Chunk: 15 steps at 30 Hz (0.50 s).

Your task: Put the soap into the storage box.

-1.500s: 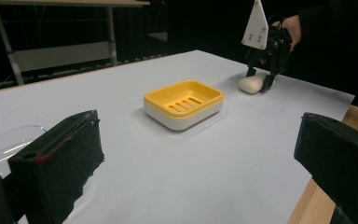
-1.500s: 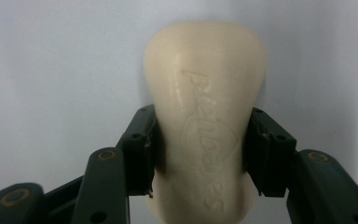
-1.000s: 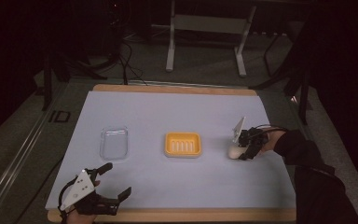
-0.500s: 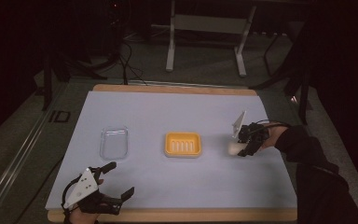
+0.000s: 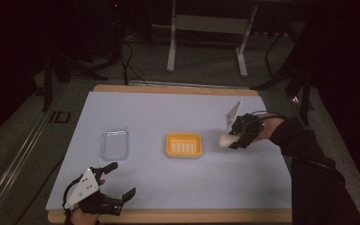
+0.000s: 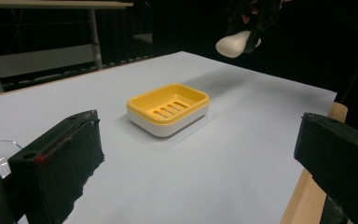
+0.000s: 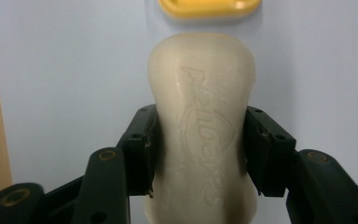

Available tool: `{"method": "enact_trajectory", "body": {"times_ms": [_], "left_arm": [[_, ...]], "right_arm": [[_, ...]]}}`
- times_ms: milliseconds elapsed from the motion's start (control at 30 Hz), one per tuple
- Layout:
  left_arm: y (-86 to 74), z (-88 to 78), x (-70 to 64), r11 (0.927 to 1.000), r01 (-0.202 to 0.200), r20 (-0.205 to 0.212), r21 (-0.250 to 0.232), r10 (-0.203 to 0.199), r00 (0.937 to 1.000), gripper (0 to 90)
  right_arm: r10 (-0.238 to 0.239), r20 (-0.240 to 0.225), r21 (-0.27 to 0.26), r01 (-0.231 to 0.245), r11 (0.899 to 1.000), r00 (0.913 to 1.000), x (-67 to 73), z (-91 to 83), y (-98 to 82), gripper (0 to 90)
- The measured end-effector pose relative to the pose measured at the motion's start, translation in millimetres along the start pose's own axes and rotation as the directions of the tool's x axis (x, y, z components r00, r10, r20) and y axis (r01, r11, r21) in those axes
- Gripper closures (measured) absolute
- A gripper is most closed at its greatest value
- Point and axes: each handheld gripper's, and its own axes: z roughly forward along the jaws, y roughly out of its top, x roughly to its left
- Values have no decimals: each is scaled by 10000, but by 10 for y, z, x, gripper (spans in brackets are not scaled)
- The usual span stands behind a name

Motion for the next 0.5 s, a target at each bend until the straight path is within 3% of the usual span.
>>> {"method": "enact_trajectory", "body": {"times_ms": [267, 500], "left_arm": [[2, 7, -3, 10000, -35, 35, 29, 35, 10000, 12], [2, 5, -2, 10000, -24, 52, 12, 24, 10000, 12]], "right_arm": [[-529, 98, -198, 530, 9984, 9986, 9, -36, 281, 497], [-1033, 322, -899, 1058, 9903, 9941, 31, -63, 484, 496]]}}
